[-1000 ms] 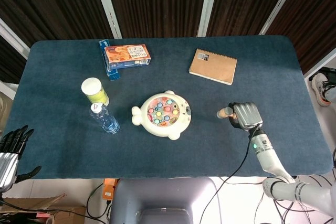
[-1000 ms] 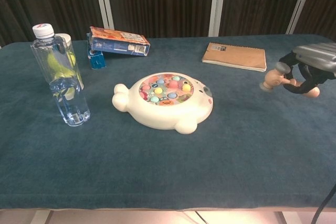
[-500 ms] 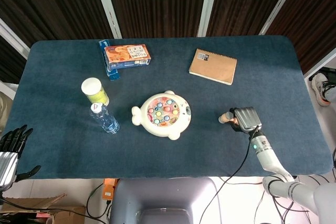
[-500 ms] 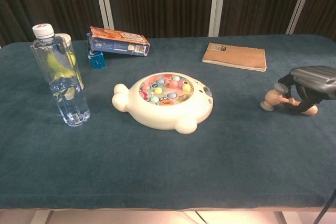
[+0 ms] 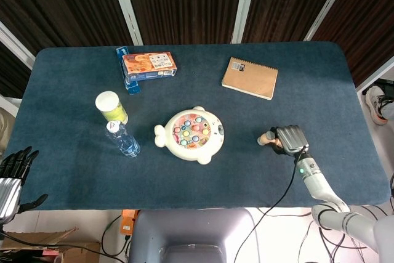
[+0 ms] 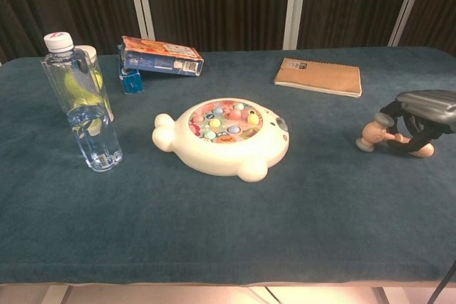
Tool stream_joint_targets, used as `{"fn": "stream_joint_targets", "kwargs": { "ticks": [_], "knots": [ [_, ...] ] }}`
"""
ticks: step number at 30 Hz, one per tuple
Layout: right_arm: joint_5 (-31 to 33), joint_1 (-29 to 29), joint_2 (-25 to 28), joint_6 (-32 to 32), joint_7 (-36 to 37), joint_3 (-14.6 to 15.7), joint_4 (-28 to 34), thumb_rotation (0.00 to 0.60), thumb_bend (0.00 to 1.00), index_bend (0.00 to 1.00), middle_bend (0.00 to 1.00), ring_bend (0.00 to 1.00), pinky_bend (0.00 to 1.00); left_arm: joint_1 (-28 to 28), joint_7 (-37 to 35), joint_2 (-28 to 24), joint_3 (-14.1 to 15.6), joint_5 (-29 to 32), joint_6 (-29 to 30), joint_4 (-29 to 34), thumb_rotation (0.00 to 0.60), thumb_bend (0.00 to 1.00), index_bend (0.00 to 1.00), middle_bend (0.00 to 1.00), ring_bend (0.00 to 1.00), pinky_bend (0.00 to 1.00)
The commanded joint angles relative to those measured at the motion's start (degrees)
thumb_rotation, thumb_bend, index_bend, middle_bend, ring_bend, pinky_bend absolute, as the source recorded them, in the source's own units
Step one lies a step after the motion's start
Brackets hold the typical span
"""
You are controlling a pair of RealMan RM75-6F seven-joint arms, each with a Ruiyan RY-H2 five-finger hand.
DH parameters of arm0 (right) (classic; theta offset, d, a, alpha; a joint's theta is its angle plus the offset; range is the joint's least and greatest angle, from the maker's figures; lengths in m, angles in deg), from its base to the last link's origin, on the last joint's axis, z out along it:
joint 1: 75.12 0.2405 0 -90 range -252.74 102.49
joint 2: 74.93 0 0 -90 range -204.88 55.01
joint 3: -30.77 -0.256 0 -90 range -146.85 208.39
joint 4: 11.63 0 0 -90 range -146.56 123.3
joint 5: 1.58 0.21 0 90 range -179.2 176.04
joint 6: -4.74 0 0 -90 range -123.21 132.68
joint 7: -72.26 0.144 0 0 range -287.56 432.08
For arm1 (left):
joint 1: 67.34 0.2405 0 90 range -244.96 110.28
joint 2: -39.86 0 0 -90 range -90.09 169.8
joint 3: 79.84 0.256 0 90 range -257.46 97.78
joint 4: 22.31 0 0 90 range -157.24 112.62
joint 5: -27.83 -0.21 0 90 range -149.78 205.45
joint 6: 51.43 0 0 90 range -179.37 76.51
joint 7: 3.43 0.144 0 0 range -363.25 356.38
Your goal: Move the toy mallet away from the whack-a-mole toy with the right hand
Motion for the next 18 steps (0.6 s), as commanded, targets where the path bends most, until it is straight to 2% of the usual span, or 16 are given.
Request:
{"fn": "stream_joint_targets", "kwargs": {
  "ticks": [1, 6, 13, 18],
  "knots": [
    [-0.4, 0.0, 0.3, 0.2, -0.7, -0.1, 0.1, 0.600, 0.46, 0.62, 0.50, 0.35, 0.44, -0.1, 0.2, 0.0, 0.0, 0.1, -0.3, 0.1, 0.600, 0.10, 0.00, 0.00, 0.00, 0.09],
    [-0.4, -0.2, 0.9, 0.2, -0.5, -0.9, 0.9, 0.600, 0.44, 0.58, 0.47, 0.32, 0.42, -0.2, 0.1, -0.1, -0.1, 0.3, -0.5, 0.1, 0.600, 0.10, 0.00, 0.00, 0.00, 0.09],
    [-0.4, -0.7, 1.2, 0.1, -1.2, -1.4, 0.9, 0.600, 0.33, 0.54, 0.45, 0.31, 0.41, -0.3, 0.4, 0.0, 0.0, 0.3, -0.7, 0.2, 0.600, 0.11, 0.00, 0.00, 0.00, 0.09],
    [-0.6, -0.9, 1.4, 0.3, -1.1, -1.7, 1.1, 0.600, 0.29, 0.53, 0.45, 0.31, 0.41, -0.4, 0.3, 0.0, 0.0, 0.2, -0.7, 0.2, 0.600, 0.10, 0.00, 0.00, 0.00, 0.09]
  ]
}}
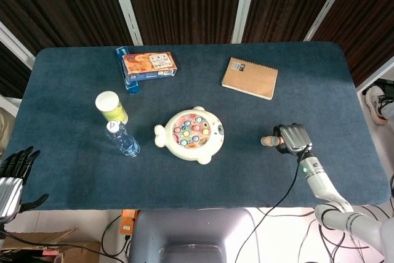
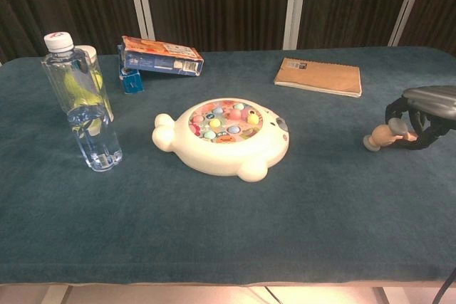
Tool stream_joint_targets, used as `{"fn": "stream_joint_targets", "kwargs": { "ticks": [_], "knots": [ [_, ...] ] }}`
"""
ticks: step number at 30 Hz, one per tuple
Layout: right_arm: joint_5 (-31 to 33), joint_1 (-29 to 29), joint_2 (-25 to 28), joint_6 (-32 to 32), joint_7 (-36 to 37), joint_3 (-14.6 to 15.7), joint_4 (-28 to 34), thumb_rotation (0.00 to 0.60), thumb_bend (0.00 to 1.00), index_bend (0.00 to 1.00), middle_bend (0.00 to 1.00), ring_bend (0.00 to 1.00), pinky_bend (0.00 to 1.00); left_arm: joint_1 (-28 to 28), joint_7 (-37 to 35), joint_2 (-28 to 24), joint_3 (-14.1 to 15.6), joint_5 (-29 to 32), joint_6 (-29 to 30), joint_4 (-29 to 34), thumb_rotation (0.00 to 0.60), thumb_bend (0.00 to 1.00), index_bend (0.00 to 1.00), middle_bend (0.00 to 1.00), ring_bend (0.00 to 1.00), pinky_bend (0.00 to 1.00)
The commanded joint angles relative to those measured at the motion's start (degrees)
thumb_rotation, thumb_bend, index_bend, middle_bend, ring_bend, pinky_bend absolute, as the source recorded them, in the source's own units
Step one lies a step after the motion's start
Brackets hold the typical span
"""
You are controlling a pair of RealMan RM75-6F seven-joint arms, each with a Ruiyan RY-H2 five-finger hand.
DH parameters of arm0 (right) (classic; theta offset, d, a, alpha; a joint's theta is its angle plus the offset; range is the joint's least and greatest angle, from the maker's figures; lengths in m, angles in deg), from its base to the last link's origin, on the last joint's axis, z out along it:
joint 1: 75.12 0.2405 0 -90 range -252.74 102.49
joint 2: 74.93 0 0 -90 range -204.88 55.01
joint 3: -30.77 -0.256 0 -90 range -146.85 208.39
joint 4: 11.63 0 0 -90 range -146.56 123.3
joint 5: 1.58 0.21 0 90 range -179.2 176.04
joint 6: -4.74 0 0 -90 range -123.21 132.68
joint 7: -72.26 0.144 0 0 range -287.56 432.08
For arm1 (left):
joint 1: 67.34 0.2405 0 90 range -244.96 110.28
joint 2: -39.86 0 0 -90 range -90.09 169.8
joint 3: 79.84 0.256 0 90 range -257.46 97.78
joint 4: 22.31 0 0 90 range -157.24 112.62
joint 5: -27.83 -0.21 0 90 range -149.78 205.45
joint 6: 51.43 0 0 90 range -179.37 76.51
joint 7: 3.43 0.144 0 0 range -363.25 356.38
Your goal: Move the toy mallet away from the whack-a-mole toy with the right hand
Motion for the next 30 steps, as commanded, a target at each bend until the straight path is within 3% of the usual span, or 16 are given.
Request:
{"fn": "stream_joint_targets", "kwargs": {
  "ticks": [1, 30],
  "knots": [
    [-0.1, -0.1, 0.0, -0.1, -0.1, -0.1, 0.0, 0.600, 0.29, 0.52, 0.45, 0.31, 0.41, 0.0, 0.0, 0.0, 0.0, -0.1, 0.0, 0.0, 0.600, 0.10, 0.00, 0.00, 0.00, 0.09],
    [-1.1, -1.3, 0.8, -0.9, 0.9, -1.3, 0.3, 0.600, 0.28, 0.46, 0.41, 0.30, 0.40, -0.1, -0.2, 0.0, 0.1, -0.1, 0.0, 0.0, 0.600, 0.10, 0.00, 0.00, 0.00, 0.09]
  ]
}}
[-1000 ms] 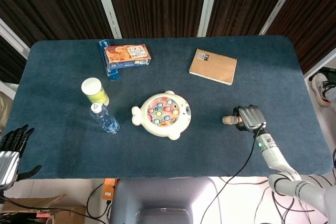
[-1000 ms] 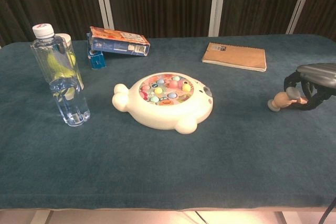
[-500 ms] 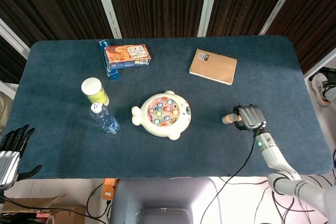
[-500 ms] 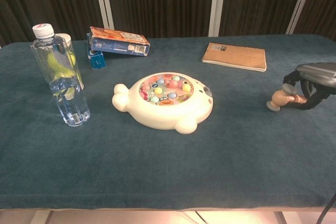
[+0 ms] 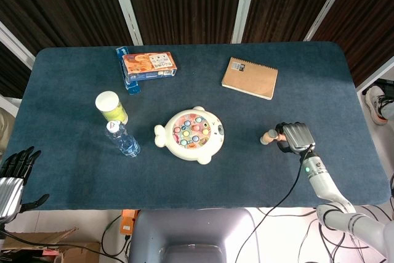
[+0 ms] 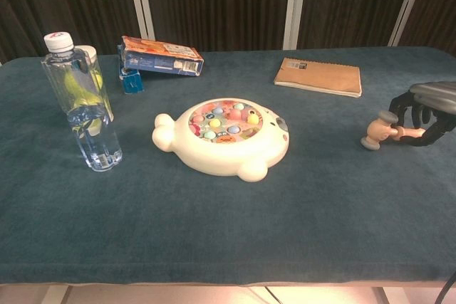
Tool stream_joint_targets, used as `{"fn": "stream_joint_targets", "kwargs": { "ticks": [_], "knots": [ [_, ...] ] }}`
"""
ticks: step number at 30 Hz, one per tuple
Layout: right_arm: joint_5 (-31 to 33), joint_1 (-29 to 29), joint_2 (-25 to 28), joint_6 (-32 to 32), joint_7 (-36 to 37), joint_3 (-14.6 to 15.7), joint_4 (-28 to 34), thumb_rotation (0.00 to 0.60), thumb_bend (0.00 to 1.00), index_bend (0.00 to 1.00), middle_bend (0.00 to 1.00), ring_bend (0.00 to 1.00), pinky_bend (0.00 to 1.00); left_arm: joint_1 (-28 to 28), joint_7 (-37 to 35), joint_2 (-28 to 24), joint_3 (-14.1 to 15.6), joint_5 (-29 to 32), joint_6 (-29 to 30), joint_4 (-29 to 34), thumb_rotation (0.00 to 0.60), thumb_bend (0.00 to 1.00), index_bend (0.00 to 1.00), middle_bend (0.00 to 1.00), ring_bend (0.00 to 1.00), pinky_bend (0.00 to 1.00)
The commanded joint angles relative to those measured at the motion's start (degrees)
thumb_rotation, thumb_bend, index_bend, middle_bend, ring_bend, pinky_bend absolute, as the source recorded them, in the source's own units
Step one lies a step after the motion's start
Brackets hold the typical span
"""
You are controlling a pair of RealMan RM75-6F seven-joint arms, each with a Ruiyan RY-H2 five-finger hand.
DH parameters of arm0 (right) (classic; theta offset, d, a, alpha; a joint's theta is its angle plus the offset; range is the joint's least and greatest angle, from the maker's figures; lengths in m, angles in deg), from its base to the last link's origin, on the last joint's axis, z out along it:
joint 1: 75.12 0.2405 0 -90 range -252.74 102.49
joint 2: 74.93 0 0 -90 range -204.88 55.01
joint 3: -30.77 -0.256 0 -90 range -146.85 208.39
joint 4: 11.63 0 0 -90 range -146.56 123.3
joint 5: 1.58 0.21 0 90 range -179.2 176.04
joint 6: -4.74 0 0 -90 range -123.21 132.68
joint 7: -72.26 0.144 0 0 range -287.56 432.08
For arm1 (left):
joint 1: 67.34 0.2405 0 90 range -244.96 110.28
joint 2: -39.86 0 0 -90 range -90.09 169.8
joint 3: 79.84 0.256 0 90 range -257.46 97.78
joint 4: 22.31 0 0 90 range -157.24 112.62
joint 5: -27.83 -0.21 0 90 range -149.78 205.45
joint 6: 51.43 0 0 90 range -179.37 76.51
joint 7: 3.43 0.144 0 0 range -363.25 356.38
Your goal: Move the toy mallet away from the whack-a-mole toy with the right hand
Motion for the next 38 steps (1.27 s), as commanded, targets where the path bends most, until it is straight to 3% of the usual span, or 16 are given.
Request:
{"fn": "stream_joint_targets", "kwargs": {
  "ticks": [1, 10, 14, 17, 21, 23, 28, 33, 38],
  "knots": [
    [-0.3, -0.3, 0.5, -0.5, 0.3, 0.0, 0.5, 0.600, 0.28, 0.45, 0.40, 0.30, 0.40, 0.0, 0.0, 0.0, 0.0, 0.0, 0.0, 0.0, 0.600, 0.10, 0.00, 0.00, 0.00, 0.09],
    [-1.5, -1.7, 2.8, -2.5, 1.3, 0.3, 2.5, 0.600, 0.28, 0.44, 0.39, 0.30, 0.40, -0.1, 0.4, 0.1, 0.0, 0.0, -0.1, 0.1, 0.600, 0.10, 0.00, 0.00, 0.00, 0.09],
    [-3.4, -3.5, 5.1, -6.5, 1.9, 0.7, 5.4, 0.600, 0.27, 0.42, 0.36, 0.29, 0.40, 0.1, 0.3, 0.1, 0.0, 0.0, 0.2, 0.1, 0.600, 0.10, 0.00, 0.00, 0.00, 0.09],
    [-5.9, -7.0, 9.1, -12.1, 0.9, 2.5, 10.9, 0.600, 0.25, 0.32, 0.29, 0.22, 0.34, 0.2, 0.0, 0.1, 0.0, -0.1, 0.5, 0.0, 0.600, 0.10, 0.00, 0.00, 0.00, 0.09],
    [-9.7, -15.5, 15.8, -22.9, -2.6, 7.6, 21.0, 0.600, 0.20, 0.11, 0.11, 0.04, 0.15, 0.1, 0.4, 0.7, 0.0, -0.5, 0.6, -0.3, 0.600, 0.10, 0.00, 0.00, 0.00, 0.09],
    [-12.3, -20.3, 17.9, -28.9, -3.1, 10.6, 24.2, 0.600, 0.19, 0.03, 0.03, 0.00, 0.06, -0.2, 1.5, 1.2, 0.1, -0.6, 0.1, -0.5, 0.600, 0.09, 0.00, 0.00, 0.00, 0.09],
    [-18.1, -29.4, 17.4, -43.2, 0.1, 13.6, 22.5, 0.600, 0.19, 0.00, 0.00, 0.00, 0.01, -0.5, 3.6, 2.1, 0.0, 0.3, -0.9, -0.2, 0.600, 0.09, 0.00, 0.00, 0.00, 0.09],
    [-20.4, -31.9, 18.7, -47.0, 2.9, 13.9, 21.7, 0.600, 0.19, 0.00, 0.00, 0.00, 0.00, -0.7, 5.3, 2.9, 0.3, -0.4, -0.9, -0.1, 0.600, 0.09, 0.00, 0.00, 0.00, 0.09],
    [-21.0, -32.1, 19.0, -45.7, 3.2, 13.6, 21.5, 0.600, 0.18, 0.00, 0.00, 0.00, 0.00, -0.6, 6.6, 3.5, 0.6, -0.6, -1.1, 0.1, 0.600, 0.09, 0.00, 0.00, 0.00, 0.09]
  ]
}}
